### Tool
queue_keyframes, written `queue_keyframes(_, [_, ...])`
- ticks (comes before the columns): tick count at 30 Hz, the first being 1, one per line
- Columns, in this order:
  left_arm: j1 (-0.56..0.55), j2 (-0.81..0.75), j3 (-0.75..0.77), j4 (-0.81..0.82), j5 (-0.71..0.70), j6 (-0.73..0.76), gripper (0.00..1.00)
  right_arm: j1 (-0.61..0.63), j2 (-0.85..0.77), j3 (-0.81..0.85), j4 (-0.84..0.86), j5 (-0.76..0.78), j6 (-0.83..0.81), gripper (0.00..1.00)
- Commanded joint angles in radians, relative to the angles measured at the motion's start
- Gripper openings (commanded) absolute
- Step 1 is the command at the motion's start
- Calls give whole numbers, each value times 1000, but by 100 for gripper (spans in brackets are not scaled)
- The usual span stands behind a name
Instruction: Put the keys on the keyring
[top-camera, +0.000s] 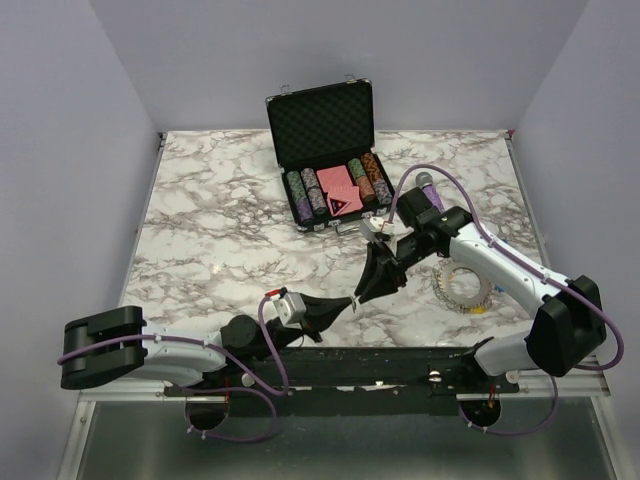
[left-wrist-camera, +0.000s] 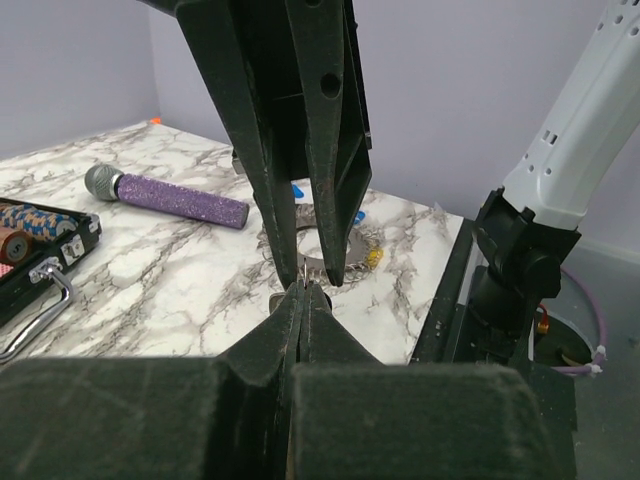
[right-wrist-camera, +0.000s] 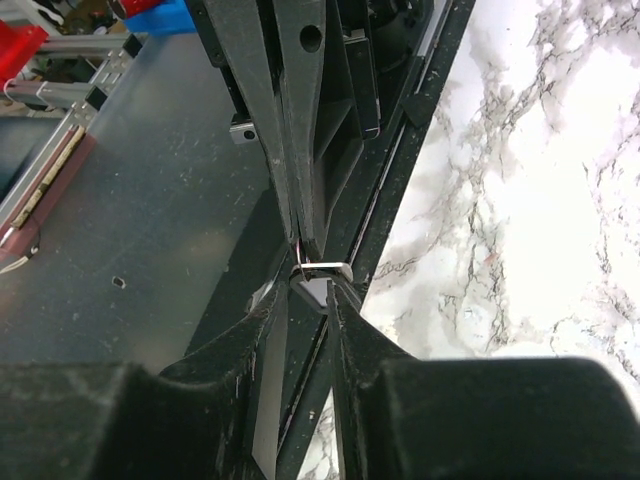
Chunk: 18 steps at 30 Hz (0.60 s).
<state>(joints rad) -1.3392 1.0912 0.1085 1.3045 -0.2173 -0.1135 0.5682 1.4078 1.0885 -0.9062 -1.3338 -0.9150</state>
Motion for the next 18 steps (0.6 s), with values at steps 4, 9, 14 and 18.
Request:
queue_keyframes(4, [0,-5,11,286,-25,14,0,-2,-18,4,-16,-68,-36,27])
queue_keyframes(9, [0,2,17,286,-24,8,0,-1,-7,10,-26,-79,-51,24])
queue_keyframes(14, [0,12,28,286,-24,11,0,7,-4,5,-20,-73,-51,24])
queue_keyframes(18, [0,19,34,286,-22,8,0,12,0,5,-17,-68,-50,22])
